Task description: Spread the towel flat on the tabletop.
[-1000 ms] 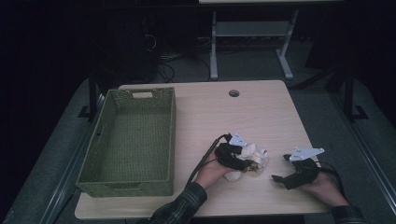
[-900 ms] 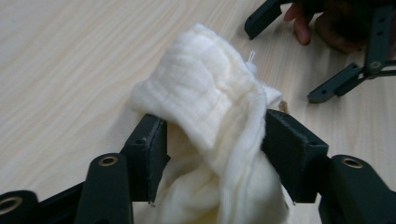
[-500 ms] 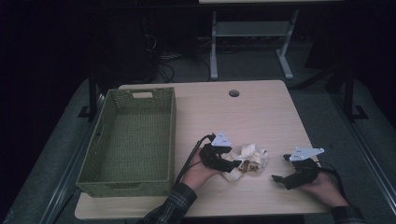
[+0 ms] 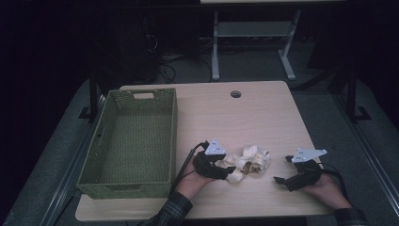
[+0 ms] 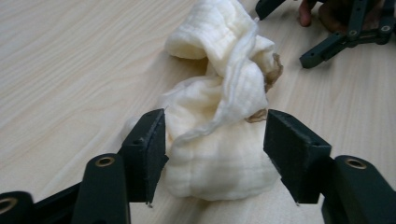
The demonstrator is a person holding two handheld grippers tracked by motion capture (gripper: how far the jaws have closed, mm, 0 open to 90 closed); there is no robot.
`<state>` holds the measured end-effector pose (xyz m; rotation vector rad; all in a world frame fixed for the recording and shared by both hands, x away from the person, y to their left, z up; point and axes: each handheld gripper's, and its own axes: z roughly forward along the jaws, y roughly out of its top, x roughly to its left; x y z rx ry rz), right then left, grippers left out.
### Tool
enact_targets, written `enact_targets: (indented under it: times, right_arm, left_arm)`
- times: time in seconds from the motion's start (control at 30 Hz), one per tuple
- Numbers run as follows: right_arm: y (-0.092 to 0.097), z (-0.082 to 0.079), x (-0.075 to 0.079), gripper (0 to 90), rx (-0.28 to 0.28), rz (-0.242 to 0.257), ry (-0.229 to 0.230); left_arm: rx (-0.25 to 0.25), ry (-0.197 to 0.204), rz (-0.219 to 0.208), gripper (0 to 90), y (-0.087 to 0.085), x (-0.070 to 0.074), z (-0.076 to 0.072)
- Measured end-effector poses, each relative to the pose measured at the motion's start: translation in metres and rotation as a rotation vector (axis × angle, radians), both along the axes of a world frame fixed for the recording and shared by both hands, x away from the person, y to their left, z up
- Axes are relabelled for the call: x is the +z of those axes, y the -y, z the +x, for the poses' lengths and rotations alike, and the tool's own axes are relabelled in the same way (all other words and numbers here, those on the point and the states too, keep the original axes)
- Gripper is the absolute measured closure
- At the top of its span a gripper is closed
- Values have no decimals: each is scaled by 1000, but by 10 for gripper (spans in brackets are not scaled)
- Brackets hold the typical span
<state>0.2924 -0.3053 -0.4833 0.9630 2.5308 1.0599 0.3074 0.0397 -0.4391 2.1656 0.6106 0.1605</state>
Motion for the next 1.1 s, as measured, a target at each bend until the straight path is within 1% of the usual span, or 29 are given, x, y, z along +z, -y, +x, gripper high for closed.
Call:
enact_targets:
  times: [0.1, 0.17, 0.2, 0.27, 0.33, 0.4, 0.43, 0.47, 0.5, 0.53, 0.6, 0.63, 0.67, 0.7, 0.73, 0.77, 0.8, 0.83, 0.87, 0.9, 0.93, 0.97, 1.0, 1.03, 1.07, 1.1]
  right_arm:
    - [0, 0, 0, 19, -1, 1, -2]
    - [0, 0, 0, 19, -1, 1, -2]
    - [0, 0, 0, 19, 0, 1, -1]
    - [0, 0, 0, 19, -1, 1, -1]
    - [0, 0, 0, 19, 0, 1, -2]
    - [0, 0, 0, 19, 0, 1, -1]
    - [0, 0, 0, 19, 0, 1, 0]
    - [0, 0, 0, 20, -1, 1, -2]
    - [0, 0, 0, 20, -1, 1, 0]
    - [0, 0, 0, 20, -1, 1, -1]
    - [0, -1, 0, 23, -2, 1, 0]
    - [0, 0, 0, 49, 1, -1, 0]
    - [1, 0, 2, 100, 4, -3, 3]
    - [2, -1, 4, 193, -6, -3, 5]
    - [3, -2, 5, 225, -5, 0, 7]
    - [2, -2, 7, 241, -18, -18, 13]
    - [2, -2, 8, 271, -17, -29, 19]
    - [1, -3, 10, 303, -22, -27, 18]
    - [0, -2, 11, 325, -16, -12, 21]
    - [-1, -1, 14, 351, -15, 11, 19]
    - [-2, -1, 15, 373, -12, 26, 16]
    - [-3, 0, 17, 400, -2, 40, 18]
    - [-4, 2, 20, 426, 11, 60, 14]
    - [-5, 3, 21, 438, 15, 74, 8]
    - [-7, 4, 22, 465, 21, 83, 14]
    - [-7, 6, 22, 492, 36, 94, 19]
  left_arm:
    - [11, 9, -4, 439, -1, -2, 0]
    - [14, 3, 1, 460, -4, -1, 1]
    - [15, 2, -3, 473, -5, -2, 2]
    - [17, 5, 3, 485, -5, -3, 3]
    - [20, -14, 5, 498, -4, -6, 3]
    - [22, -30, 25, 499, -4, -9, 4]
    - [29, -37, 26, 498, -3, -10, 4]
    - [37, -40, 42, 493, -4, -13, 4]
    - [49, -43, 47, 486, -4, -14, 4]
    - [50, -48, 61, 484, -5, -16, 4]
    - [57, -67, 64, 482, -5, -17, 4]
    - [53, -70, 68, 482, -4, -18, 4]
    - [50, -72, 66, 485, -3, -19, 4]
    - [47, -69, 70, 499, -3, -19, 4]
    - [43, -74, 73, 518, -2, -19, 4]
    - [47, -76, 66, 540, -2, -19, 4]
    - [45, -77, 73, 559, -2, -19, 4]
    - [53, -83, 78, 597, -1, -19, 3]
    - [48, -81, 89, 626, -2, -18, 4]
    - [48, -78, 86, 666, -3, -18, 4]
    - [44, -84, 85, 700, -4, -18, 4]
    - [52, -101, 72, 743, -3, -17, 4]
    - [49, -103, 72, 778, -3, -17, 4]
    - [48, -99, 81, 804, -4, -15, 4]
    - [49, -97, 85, 830, -4, -14, 5]
    - [52, -105, 72, 845, -4, -13, 4]
